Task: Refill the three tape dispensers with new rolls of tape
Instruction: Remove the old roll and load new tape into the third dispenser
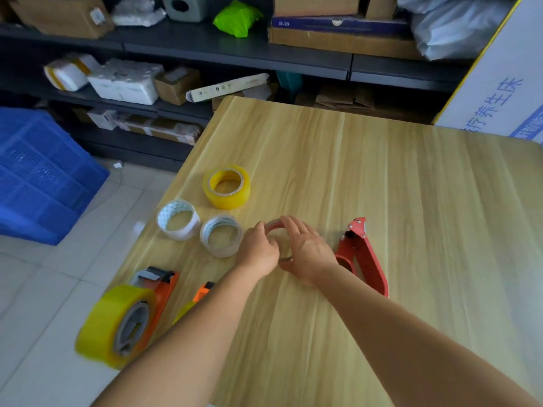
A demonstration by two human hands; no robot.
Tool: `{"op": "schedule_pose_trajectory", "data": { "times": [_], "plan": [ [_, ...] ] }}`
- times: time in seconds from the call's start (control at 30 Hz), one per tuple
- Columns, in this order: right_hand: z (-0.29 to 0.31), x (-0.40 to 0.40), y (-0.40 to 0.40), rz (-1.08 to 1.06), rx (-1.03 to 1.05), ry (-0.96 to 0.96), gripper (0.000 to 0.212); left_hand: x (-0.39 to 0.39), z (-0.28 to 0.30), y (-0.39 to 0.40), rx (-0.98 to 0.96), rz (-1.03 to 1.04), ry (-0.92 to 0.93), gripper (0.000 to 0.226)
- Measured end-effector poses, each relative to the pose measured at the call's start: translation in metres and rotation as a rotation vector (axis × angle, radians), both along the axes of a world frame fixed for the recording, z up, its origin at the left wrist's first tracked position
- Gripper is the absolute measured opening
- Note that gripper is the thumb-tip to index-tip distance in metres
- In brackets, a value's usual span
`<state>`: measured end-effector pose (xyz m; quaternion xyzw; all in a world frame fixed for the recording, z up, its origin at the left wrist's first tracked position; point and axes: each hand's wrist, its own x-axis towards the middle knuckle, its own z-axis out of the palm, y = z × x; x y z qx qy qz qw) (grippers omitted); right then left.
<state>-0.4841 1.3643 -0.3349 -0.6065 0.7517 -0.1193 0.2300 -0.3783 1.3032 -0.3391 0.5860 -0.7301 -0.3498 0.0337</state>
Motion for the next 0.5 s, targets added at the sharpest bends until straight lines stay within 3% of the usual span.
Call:
{"op": "schedule_pose_trajectory", "data": {
  "times": [0.33, 0.43, 0.5],
  "plan": [
    [-0.017, -0.004, -0.023, 0.015, 0.144, 0.036, 0.105, 0.001, -0.009, -0.014, 0.049, -0.170, -0.154, 0.066],
    [-0.008, -0.010, -0.034, 0.076, 0.148, 0.057, 0.117, -0.004, -0.002, -0.024, -0.017, -0.207, -0.132, 0.071],
    [-0.002, -0.013, -0.046, 0.086, 0.120, 0.070, 0.112, -0.004, 0.006, -0.038, -0.108, -0.200, -0.105, 0.070]
  ]
}}
